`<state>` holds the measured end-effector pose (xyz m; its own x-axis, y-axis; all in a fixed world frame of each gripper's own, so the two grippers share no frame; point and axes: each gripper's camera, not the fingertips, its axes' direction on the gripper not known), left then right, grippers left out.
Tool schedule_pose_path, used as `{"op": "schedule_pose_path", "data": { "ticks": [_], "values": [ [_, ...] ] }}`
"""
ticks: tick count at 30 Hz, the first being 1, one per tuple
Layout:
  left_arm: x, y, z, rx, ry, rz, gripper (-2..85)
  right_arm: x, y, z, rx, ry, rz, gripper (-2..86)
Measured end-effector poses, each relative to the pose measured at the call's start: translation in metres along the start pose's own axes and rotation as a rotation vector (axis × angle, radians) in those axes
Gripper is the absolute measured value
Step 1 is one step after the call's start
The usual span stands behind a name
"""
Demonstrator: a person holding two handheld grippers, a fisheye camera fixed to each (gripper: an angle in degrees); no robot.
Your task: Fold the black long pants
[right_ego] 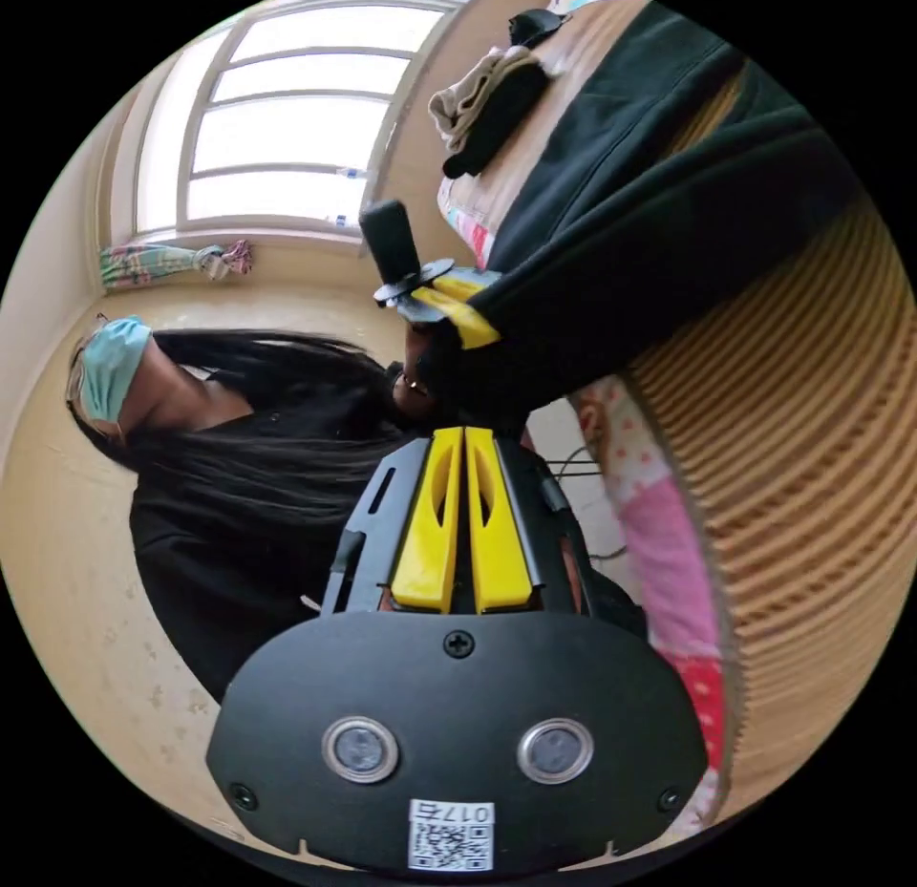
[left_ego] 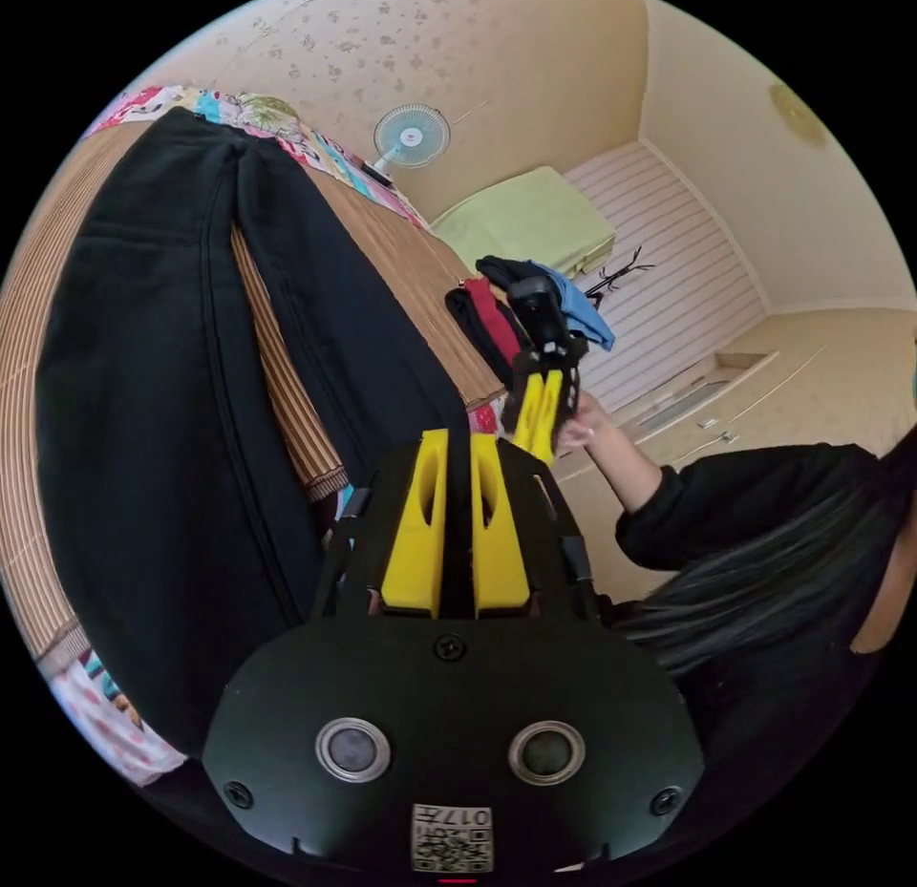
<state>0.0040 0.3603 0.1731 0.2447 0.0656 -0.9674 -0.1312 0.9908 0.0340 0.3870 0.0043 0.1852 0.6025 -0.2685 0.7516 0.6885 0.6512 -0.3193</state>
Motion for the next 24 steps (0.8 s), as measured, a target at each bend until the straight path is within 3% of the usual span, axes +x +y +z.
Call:
{"op": "schedule_pose_path", "data": {
  "ticks": [6,11,14,16,17,19,24],
  "values": [
    [-0.009,-0.005,-0.01,-0.015,0.065,-0.005,4.4,0.082,-0.097,-0.183,0.542,0.292,0.358,4.2],
    [-0.007,-0.013,-0.014,-0.037,0.076,0.03,4.5,0.14,-0.195,-0.245,0.707,0.53,0.576,17.7],
    [-0.009,-0.018,-0.019,-0.042,0.093,0.04,4.5,0.168,-0.238,-0.248,0.77,0.608,0.703,18.4],
    [-0.011,-0.019,-0.023,-0.038,0.113,0.031,4.5,0.18,-0.259,-0.241,0.779,0.593,0.678,12.9],
    [-0.014,-0.021,-0.025,-0.043,0.129,0.025,4.4,0.188,-0.273,-0.235,0.77,0.547,0.65,6.0],
    [-0.018,-0.025,-0.031,-0.062,0.157,0.021,4.3,0.189,-0.292,-0.228,0.772,0.509,0.649,4.4],
    [-0.019,-0.03,-0.086,-0.04,0.176,0.049,4.0,0.059,-0.382,-0.177,0.894,0.909,0.424,2.9]
  ]
}}
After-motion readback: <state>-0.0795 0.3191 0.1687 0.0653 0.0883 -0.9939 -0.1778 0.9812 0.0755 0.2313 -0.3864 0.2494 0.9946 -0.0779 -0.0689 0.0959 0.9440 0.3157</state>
